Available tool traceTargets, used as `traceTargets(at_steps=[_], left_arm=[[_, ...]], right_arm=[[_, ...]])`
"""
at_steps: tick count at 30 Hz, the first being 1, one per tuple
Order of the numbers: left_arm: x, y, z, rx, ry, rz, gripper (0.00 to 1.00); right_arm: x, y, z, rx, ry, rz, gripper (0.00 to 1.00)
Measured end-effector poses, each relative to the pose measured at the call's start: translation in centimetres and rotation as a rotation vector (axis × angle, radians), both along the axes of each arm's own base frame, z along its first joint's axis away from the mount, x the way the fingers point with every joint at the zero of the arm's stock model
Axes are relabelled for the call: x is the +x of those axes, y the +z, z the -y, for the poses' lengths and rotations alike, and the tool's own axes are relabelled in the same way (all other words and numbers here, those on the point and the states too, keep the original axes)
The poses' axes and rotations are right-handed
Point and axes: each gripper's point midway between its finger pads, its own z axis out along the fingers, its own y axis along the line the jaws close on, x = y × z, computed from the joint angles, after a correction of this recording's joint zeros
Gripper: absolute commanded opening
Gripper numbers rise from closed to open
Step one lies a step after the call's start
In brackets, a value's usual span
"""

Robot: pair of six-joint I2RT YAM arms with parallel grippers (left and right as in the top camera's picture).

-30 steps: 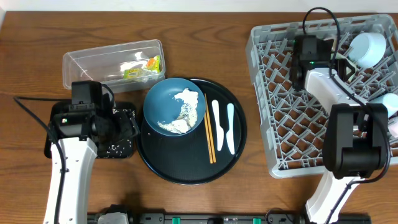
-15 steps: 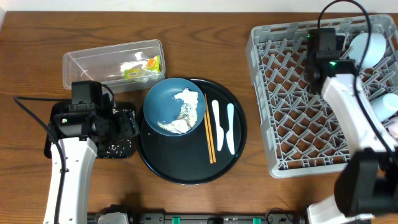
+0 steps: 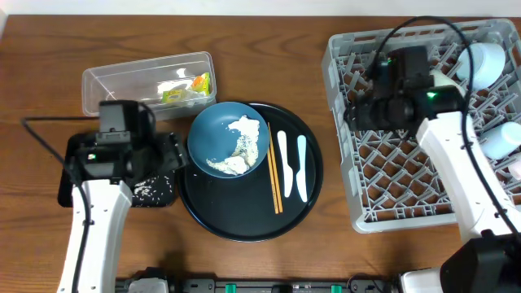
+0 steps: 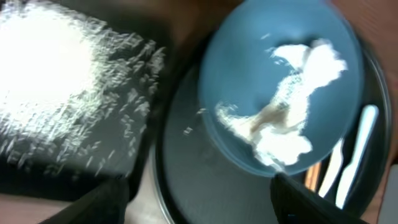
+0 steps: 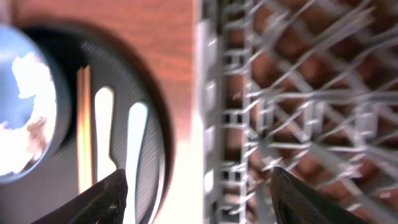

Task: Sort waste into correct bins and load items into the dishwasher rack
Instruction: 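Grasp the crumpled white tissue on the blue plate with the left gripper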

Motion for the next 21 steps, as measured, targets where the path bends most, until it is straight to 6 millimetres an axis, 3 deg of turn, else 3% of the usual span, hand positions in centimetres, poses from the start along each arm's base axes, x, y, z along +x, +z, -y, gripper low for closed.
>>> traceTargets(at_steps=[6, 10, 17, 19, 20, 21], left_arm=[[2.5, -1.1, 5.2, 0.0, -0.173, 0.045, 0.74], [2.6, -4.5, 8.2, 0.009, -0.268, -0.041, 0.74], [2.7, -9.9, 11.5, 0.006, -0.358, -0.155, 0.73], [2.2, -11.1, 12.0, 0.004, -0.374, -0.192, 0.64], [2.1, -11.5, 12.1, 0.003, -0.373, -0.208, 0.54], [1.9, -12.0, 12.1, 0.004, -0.372, -0.226, 0.35]], right_arm=[[-0.8, -0.4, -0.4, 0.016, 0.001, -0.038, 0.69], [-1.1, -0.6, -0.4, 0.02, -0.003, -0.054, 0.68], [-1.3, -0.6, -0.4, 0.02, -0.008, -0.061, 0.68], [-1.3, -0.6, -0.4, 0.02, -0.008, -0.063, 0.66], [-1.3, -0.6, -0.4, 0.021, -0.01, -0.064, 0.66], [-1.3, -0.7, -0.4, 0.021, -0.011, -0.065, 0.66]])
